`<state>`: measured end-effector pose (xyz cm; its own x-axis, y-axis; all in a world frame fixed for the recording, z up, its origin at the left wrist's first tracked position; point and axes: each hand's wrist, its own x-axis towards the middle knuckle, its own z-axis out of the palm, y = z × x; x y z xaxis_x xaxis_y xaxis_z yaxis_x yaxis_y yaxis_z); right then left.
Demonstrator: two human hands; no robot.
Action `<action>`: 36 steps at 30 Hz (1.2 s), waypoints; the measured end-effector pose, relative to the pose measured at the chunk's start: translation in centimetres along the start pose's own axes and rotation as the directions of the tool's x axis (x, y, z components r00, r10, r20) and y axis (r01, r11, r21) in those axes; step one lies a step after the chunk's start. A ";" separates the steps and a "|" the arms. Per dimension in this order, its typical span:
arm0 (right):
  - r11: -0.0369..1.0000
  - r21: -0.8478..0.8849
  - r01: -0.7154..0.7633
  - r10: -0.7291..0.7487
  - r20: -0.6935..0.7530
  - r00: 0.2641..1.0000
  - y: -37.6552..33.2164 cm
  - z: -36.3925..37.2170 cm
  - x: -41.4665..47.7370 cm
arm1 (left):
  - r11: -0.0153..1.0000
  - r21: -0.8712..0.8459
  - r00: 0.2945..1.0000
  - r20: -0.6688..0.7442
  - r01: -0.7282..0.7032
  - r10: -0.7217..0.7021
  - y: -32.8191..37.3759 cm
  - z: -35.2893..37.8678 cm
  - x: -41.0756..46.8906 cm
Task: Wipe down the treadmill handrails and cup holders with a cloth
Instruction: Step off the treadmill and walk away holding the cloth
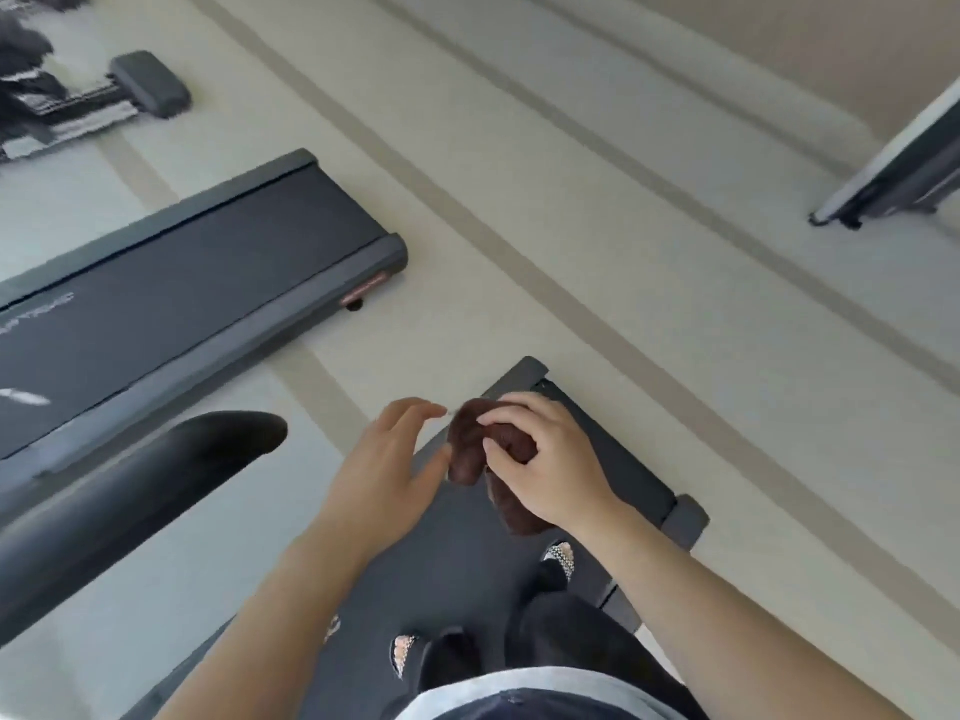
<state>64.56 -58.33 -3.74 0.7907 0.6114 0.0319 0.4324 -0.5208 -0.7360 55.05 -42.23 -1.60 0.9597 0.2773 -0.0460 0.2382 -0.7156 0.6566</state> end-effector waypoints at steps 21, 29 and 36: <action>0.920 0.103 -0.378 0.372 -0.535 0.759 26.3 -28.0 2.6 | 0.864 -0.069 0.776 0.409 -0.498 0.480 26.6 22.1 28.6; 0.911 0.132 -0.391 0.398 -0.532 0.747 33.2 -34.2 12.0 | 0.859 -0.067 0.760 0.436 -0.507 0.482 30.4 25.6 41.6; 0.879 0.153 -0.452 0.449 -0.582 0.677 39.4 -41.0 21.9 | 0.813 -0.060 0.699 0.477 -0.579 0.533 35.5 28.3 55.8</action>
<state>116.73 -89.89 -4.31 0.9823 -0.1668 0.0848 -0.0432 -0.6430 -0.7646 121.30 -70.31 -2.16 0.8690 -0.4930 -0.0409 -0.3708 -0.7039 0.6058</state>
